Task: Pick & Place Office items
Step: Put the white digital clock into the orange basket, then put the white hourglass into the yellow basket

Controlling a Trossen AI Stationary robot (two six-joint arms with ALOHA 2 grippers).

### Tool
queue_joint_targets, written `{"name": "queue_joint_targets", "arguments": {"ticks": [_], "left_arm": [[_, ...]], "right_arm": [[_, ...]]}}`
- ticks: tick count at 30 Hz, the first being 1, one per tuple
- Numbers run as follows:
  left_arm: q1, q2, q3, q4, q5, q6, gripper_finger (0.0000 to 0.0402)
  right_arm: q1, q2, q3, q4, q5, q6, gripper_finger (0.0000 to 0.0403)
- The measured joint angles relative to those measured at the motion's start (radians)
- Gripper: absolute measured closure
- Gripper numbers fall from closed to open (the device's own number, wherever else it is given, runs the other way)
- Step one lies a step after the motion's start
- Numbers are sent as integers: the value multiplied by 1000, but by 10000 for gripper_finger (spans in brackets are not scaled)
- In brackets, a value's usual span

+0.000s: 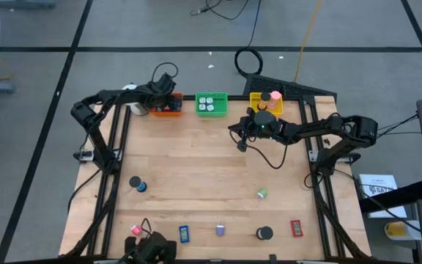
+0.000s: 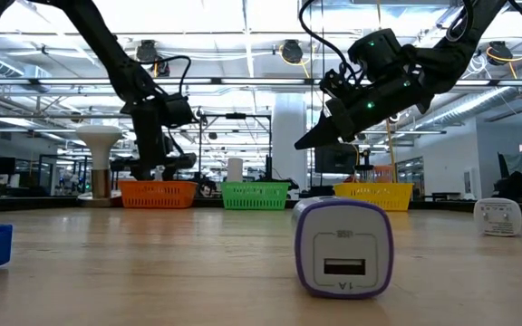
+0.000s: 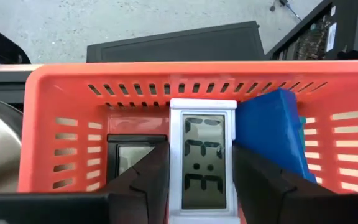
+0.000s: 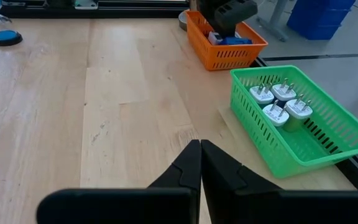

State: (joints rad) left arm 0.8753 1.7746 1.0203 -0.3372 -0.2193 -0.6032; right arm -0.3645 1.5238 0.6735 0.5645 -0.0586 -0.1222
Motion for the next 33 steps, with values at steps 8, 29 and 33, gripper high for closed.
{"name": "queue_joint_targets", "arguments": {"ticks": [8,29,33], "left_arm": [[0,-31,0,-7,10,25,188],[-216,-284,-91,61,57,295,342],[-328,-361,-235,315,110,391,394]], "right_arm": [[0,0,0,11,0,-2,402],[0,0,0,10,0,-2,402],[0,0,0,10,0,18,401]]}}
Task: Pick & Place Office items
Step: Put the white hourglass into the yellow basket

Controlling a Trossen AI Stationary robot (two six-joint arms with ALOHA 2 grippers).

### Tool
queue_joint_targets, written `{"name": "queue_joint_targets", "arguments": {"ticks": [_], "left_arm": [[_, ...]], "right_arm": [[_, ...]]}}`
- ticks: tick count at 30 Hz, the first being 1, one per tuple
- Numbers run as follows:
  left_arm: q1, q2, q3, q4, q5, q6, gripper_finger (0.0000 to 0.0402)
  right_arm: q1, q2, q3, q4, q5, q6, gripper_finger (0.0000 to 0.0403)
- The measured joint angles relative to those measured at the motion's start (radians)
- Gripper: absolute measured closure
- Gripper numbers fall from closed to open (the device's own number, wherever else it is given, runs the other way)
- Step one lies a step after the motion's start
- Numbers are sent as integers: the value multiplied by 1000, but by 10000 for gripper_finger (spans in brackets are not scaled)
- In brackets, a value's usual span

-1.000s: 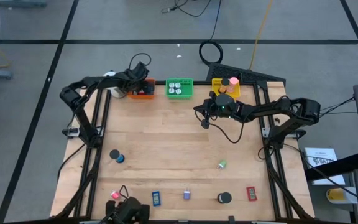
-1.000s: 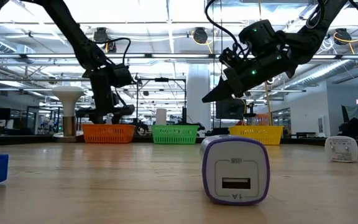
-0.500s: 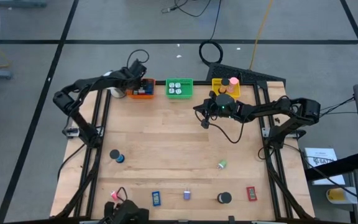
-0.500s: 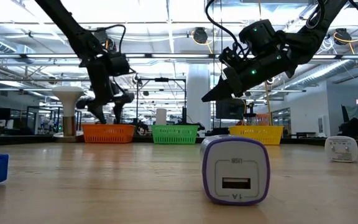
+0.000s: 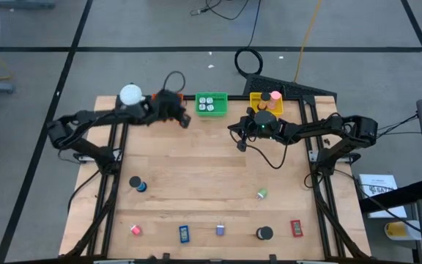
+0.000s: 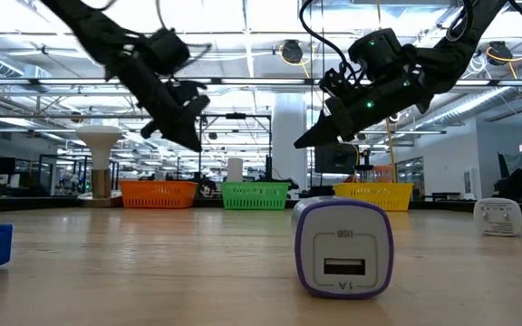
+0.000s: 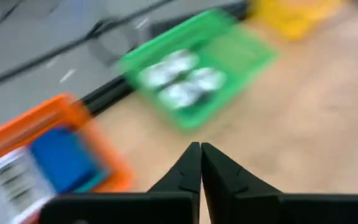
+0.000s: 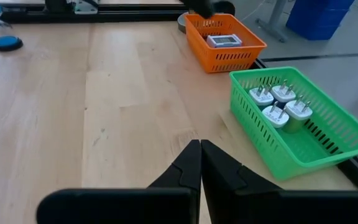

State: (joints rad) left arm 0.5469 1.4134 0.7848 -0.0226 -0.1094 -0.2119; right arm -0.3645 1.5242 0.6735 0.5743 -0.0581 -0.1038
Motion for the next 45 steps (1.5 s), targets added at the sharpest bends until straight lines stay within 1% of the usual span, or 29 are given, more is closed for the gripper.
{"name": "queue_joint_targets", "arguments": {"ticks": [4,6,9,12,15,19,21,25,28,32,37,39,43,45], "left_arm": [[-114,-51,-155,329,84,64,381],[-164,-56,-218,478,106,86,380],[-223,-55,-286,585,105,101,389],[-260,-55,-324,591,56,90,399],[-284,-54,-353,583,-4,58,391],[-306,-54,-363,587,-22,52,376],[-314,-54,-363,588,-22,37,374],[-315,-54,-363,599,-22,-22,379],[-317,-54,-363,602,-22,-26,389],[-318,-54,-363,602,-21,10,399],[-336,-54,-363,603,-22,49,388],[-350,-54,-363,609,-22,72,386],[-381,-54,-363,663,-22,103,397],[-392,-47,-363,707,-23,102,399]], "right_arm": [[0,0,0,0,0,82,402],[0,0,0,0,0,112,402],[0,0,0,1,1,136,399],[0,0,0,5,1,138,399],[0,0,0,7,1,145,399],[15,0,0,-3,11,185,399],[43,0,0,-30,51,198,399],[124,0,0,-136,194,222,399],[188,0,0,-218,267,279,399],[269,0,7,-322,296,376,399],[364,0,65,-506,374,459,399],[394,0,93,-560,400,468,399],[431,0,164,-631,398,428,399],[449,-9,220,-735,388,426,399]]}}
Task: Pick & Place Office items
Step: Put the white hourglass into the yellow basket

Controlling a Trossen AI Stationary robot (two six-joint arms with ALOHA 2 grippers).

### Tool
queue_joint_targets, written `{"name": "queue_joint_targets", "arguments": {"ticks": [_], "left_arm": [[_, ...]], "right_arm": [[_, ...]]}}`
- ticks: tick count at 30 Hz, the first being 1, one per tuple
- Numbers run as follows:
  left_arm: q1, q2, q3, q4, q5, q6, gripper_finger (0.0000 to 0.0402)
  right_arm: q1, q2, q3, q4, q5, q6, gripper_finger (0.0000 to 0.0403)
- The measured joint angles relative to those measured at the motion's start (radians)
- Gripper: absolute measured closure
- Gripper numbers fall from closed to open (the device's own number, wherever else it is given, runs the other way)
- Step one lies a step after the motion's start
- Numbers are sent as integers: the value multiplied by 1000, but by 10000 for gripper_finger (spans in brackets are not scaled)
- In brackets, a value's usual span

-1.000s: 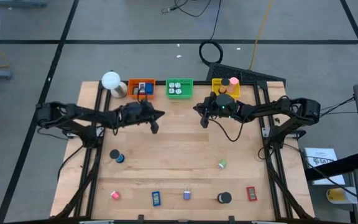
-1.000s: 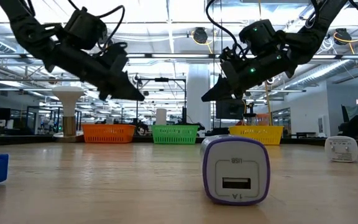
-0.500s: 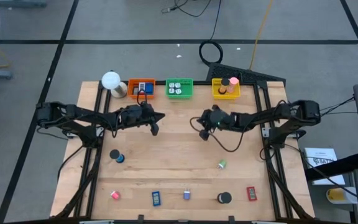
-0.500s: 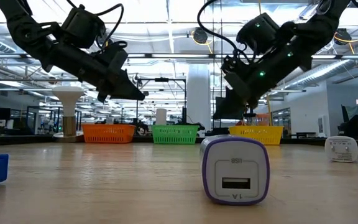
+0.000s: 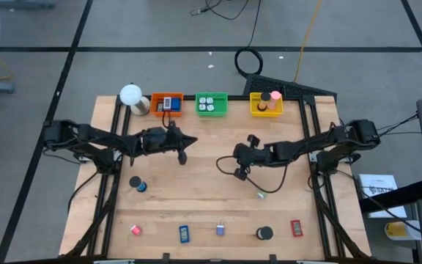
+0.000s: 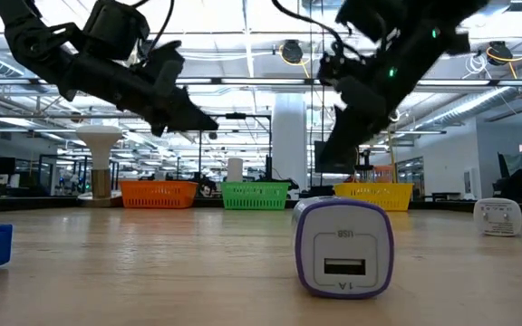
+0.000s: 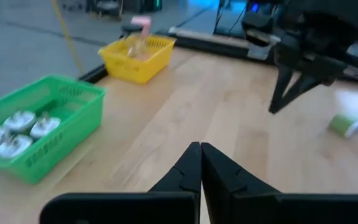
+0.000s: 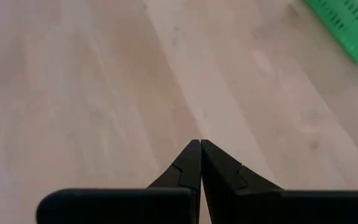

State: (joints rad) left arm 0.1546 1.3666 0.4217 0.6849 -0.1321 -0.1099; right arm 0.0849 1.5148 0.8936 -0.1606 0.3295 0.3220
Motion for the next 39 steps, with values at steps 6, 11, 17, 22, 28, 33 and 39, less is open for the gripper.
{"name": "queue_joint_targets", "arguments": {"ticks": [6,11,17,22,28,33,39], "left_arm": [[-26,29,0,95,0,24,379],[-40,29,0,103,1,26,386],[-45,29,0,102,0,19,398],[-45,29,0,104,0,35,379],[-45,29,0,106,0,77,369],[-45,29,0,106,0,103,369],[-45,29,0,114,0,106,369]], "right_arm": [[76,-8,249,-580,-39,101,399],[147,-8,418,-821,-44,258,398],[195,-8,541,-993,-199,543,398],[318,-8,572,-1006,-257,867,398],[466,10,573,-961,-286,1212,398],[564,19,573,-947,-285,1418,398],[617,59,572,-900,-313,1548,373]]}}
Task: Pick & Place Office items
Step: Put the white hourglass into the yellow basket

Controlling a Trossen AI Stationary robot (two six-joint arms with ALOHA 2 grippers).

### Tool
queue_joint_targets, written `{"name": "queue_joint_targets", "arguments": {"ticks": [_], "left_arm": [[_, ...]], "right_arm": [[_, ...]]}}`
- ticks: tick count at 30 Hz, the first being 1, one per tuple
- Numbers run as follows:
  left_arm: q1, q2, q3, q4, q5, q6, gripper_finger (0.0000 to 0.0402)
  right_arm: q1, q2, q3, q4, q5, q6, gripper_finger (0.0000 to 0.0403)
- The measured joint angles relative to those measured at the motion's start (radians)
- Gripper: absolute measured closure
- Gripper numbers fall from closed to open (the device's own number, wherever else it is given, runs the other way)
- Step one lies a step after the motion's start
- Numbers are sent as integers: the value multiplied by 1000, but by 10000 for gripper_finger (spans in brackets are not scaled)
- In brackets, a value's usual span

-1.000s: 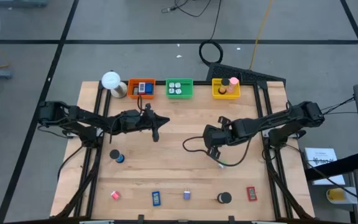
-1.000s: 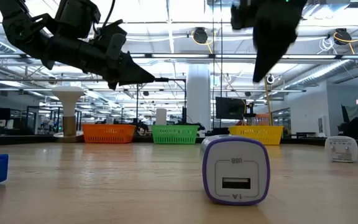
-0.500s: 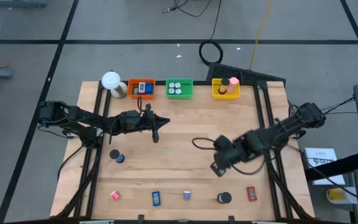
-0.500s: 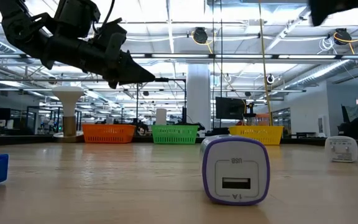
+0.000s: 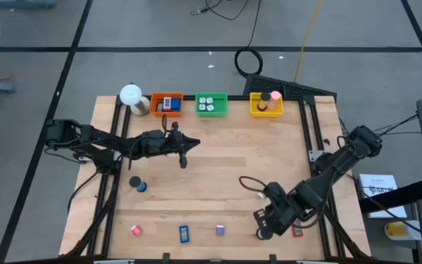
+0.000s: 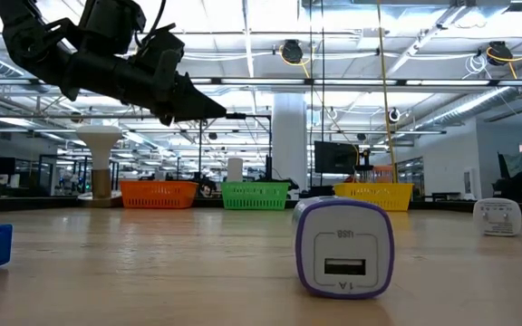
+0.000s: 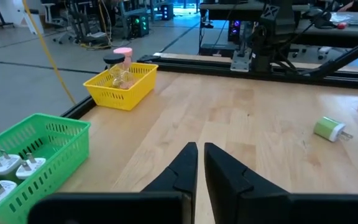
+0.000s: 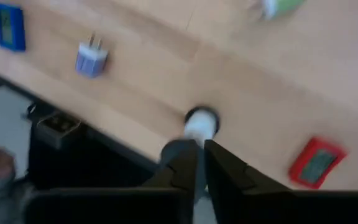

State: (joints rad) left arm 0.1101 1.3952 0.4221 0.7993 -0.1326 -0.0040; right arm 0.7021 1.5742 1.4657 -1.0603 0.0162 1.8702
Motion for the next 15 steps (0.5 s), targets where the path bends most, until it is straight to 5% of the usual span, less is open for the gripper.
{"name": "queue_joint_targets", "arguments": {"ticks": [7,15], "left_arm": [[0,0,0,24,0,0,369],[0,0,0,22,0,0,369]], "right_arm": [[7,69,0,82,-119,4,247],[8,98,0,88,-125,-5,91]]}}
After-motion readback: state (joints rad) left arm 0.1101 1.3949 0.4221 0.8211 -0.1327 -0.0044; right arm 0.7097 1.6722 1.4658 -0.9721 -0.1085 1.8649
